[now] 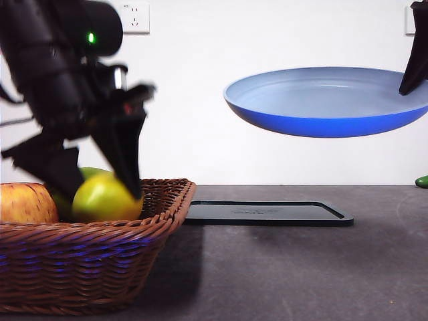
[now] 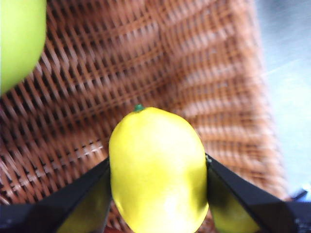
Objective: Take the lemon from the basket,put the lemon in the plate,hand out the plate
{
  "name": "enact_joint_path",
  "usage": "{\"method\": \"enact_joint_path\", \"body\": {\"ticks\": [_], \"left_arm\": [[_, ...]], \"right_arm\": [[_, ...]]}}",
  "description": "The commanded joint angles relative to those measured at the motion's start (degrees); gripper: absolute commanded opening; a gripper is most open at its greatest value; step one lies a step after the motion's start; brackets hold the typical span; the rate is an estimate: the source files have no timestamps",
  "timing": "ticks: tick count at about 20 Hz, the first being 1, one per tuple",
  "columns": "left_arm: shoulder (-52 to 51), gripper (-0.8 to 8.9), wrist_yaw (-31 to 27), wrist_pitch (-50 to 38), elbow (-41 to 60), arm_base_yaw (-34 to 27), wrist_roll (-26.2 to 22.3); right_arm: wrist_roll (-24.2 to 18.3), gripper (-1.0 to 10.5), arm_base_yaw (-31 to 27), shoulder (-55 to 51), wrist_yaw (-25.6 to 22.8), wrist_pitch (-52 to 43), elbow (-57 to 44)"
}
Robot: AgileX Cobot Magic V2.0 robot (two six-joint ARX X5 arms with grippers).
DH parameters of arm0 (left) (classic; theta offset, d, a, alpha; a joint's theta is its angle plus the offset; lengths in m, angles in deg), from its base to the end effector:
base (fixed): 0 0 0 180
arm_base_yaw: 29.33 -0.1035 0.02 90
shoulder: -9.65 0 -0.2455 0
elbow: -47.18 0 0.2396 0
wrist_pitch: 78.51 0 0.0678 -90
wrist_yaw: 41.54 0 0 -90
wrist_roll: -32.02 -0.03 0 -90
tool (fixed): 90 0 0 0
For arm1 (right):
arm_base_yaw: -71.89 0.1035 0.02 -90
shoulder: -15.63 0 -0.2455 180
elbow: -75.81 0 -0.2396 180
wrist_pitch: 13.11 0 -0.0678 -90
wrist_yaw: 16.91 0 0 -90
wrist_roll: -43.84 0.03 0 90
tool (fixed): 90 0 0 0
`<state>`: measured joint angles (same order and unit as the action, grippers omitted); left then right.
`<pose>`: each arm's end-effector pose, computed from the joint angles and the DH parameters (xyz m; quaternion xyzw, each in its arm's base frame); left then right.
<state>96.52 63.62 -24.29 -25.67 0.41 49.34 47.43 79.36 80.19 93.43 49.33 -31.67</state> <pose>0.2348 -0.1432 0.2007 -0.0448 0.5977 -0.2288 0.7671 0.2044 0.0373 0.2803 0.0783 0.4613 0.1993 0.8610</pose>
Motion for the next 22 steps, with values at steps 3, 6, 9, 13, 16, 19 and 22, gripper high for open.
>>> {"method": "enact_joint_path", "body": {"ticks": [3,6,9,13,16,19,22], "left_arm": [[-5.73,1.76,5.81,1.51,-9.29,0.72,-1.22],[-6.82,1.76,7.19,1.16,-14.21,4.02,-1.33],[-6.19,1.77,4.92,-2.16,-14.6,9.64,-1.51],[-2.95,1.79,-3.67,-2.67,-14.6,17.46,-2.54],[-0.96,1.8,-5.03,-2.86,-14.6,20.63,-2.56],[0.31,2.19,-5.07,-2.8,-14.6,22.53,-4.2],[2.1,3.03,-5.01,-1.88,-14.6,23.12,-6.47]], "right_arm": [[0.57,0.1,0.07,3.93,-1.05,-0.68,0.87],[1.97,0.1,0.94,7.17,-0.15,-0.28,0.87],[1.9,0.1,2.1,9.46,6.8,1.73,0.87],[1.9,0.1,5.01,9.75,8.22,4.83,0.87],[1.86,0.1,6.62,9.75,8.22,7.67,0.87],[1.88,0.1,7.58,9.75,8.28,8.92,0.87],[1.9,0.1,8.09,9.66,8.35,9.22,0.87]]}}
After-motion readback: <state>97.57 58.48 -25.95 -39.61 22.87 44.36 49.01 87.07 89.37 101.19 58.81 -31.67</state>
